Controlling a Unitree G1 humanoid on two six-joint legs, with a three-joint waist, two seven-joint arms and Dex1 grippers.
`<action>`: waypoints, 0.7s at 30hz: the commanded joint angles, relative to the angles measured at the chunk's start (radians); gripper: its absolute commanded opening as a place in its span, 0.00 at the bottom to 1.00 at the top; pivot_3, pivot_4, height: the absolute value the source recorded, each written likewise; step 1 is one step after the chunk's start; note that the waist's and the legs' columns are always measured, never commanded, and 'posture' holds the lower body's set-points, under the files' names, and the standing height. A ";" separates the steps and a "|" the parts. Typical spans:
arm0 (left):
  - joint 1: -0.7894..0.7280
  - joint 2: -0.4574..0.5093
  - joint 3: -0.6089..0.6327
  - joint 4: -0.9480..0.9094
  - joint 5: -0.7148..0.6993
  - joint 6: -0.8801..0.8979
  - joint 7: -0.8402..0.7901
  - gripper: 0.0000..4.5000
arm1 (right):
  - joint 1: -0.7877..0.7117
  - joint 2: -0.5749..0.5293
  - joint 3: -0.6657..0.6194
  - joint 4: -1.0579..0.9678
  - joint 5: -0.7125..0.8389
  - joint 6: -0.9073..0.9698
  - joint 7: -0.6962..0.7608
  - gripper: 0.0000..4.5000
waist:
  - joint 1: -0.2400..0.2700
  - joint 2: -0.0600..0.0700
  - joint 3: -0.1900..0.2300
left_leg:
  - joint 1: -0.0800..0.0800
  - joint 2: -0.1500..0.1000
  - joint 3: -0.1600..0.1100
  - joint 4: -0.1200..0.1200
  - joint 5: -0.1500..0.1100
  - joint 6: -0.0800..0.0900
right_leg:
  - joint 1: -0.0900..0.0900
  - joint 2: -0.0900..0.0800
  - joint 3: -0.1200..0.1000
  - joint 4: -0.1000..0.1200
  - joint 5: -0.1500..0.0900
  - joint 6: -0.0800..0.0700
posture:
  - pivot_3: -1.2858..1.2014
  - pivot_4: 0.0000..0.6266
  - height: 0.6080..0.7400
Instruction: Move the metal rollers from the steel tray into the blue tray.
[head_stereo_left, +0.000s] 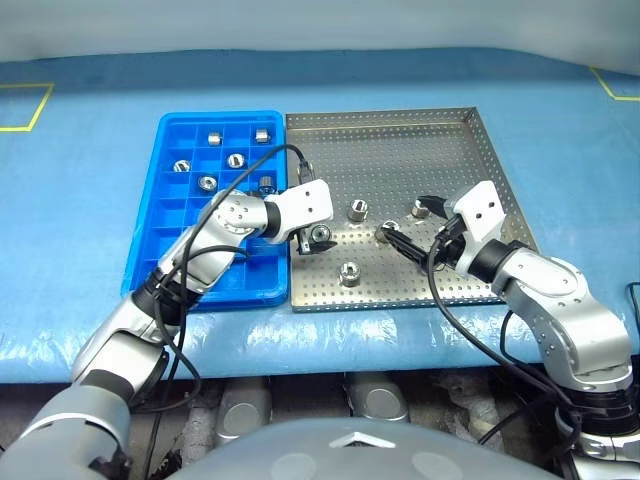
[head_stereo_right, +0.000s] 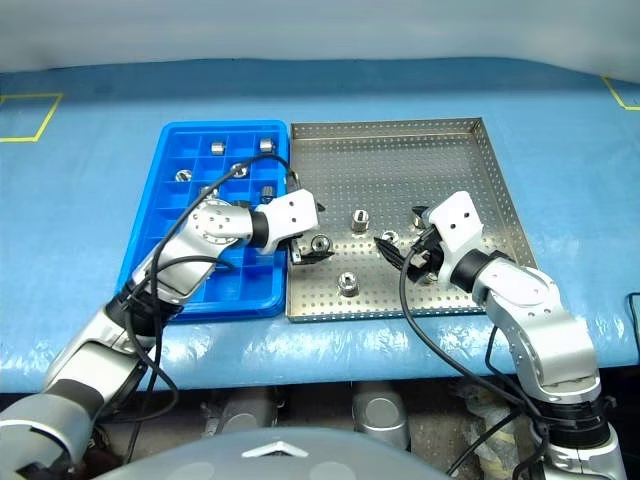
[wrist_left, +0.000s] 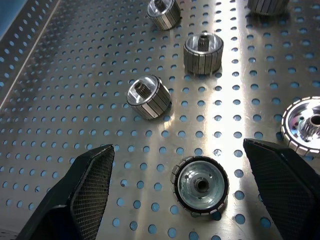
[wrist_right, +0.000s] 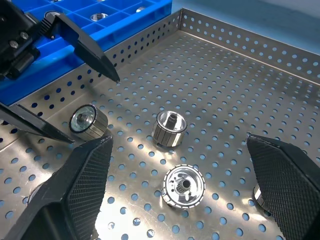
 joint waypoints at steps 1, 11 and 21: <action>-0.013 -0.006 -0.033 0.030 0.046 0.027 -0.014 1.00 | 0.014 0.005 -0.021 -0.038 -0.006 -0.025 -0.012 1.00 | -0.002 0.001 -0.001 | 0.000 0.000 0.000 0.000 0.000 0.000 | 0.000 0.000 0.000 0.000 0.000 0.000 | 0.45 0.24 1.00; -0.012 -0.047 -0.010 0.049 0.058 0.078 -0.011 0.43 | 0.008 0.009 -0.019 -0.031 -0.019 -0.035 -0.025 1.00 | -0.028 0.001 -0.001 | 0.001 0.000 0.001 0.002 0.000 0.000 | 0.001 0.001 0.001 0.001 0.001 0.001 | 0.45 0.24 1.00; 0.002 -0.041 0.028 0.005 0.028 0.100 -0.015 0.30 | -0.013 0.015 0.002 -0.010 -0.035 -0.046 -0.015 1.00 | -0.027 0.001 -0.001 | 0.001 0.001 0.001 0.002 0.000 0.000 | 0.001 0.001 0.001 0.001 0.001 0.001 | 0.46 0.24 1.00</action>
